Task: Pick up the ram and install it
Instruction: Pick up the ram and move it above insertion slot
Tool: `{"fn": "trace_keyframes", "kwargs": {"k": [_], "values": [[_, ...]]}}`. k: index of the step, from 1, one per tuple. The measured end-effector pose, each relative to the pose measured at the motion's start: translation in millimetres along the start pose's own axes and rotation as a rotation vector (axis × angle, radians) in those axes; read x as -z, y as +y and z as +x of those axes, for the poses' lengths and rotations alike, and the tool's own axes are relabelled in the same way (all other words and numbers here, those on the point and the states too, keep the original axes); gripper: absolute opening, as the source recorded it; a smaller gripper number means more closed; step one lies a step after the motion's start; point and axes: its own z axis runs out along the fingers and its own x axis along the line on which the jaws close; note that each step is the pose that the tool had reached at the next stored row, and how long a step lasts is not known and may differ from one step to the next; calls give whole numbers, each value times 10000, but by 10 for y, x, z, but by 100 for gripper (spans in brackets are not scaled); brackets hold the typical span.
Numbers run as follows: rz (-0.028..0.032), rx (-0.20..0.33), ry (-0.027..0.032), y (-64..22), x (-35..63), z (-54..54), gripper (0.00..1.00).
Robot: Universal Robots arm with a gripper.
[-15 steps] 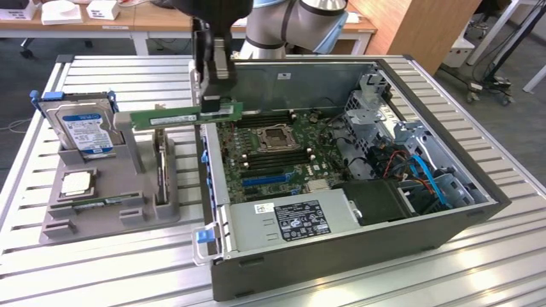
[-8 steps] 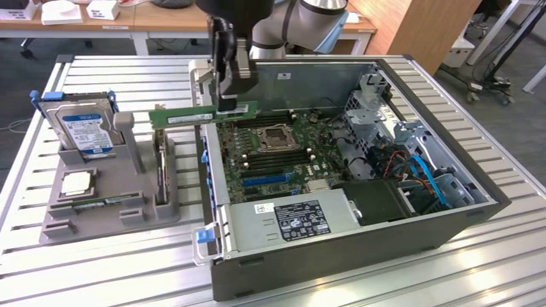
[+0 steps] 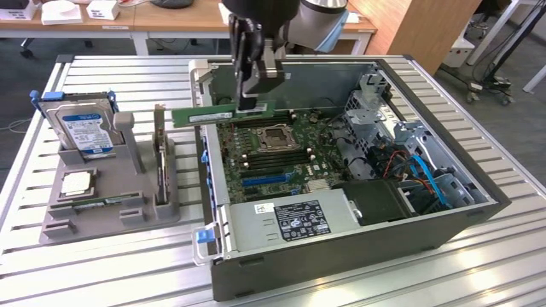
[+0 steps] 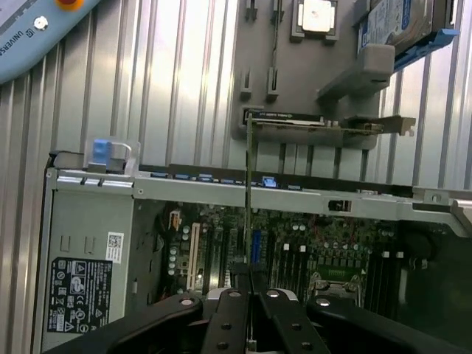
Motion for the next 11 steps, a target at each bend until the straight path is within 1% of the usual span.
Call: {"fn": "trace_keyframes", "kwargs": {"k": [5,11], "values": [[-1,-1,1,-176,7,13,11],[0,-24,-1,-347,11,25,11]]}}
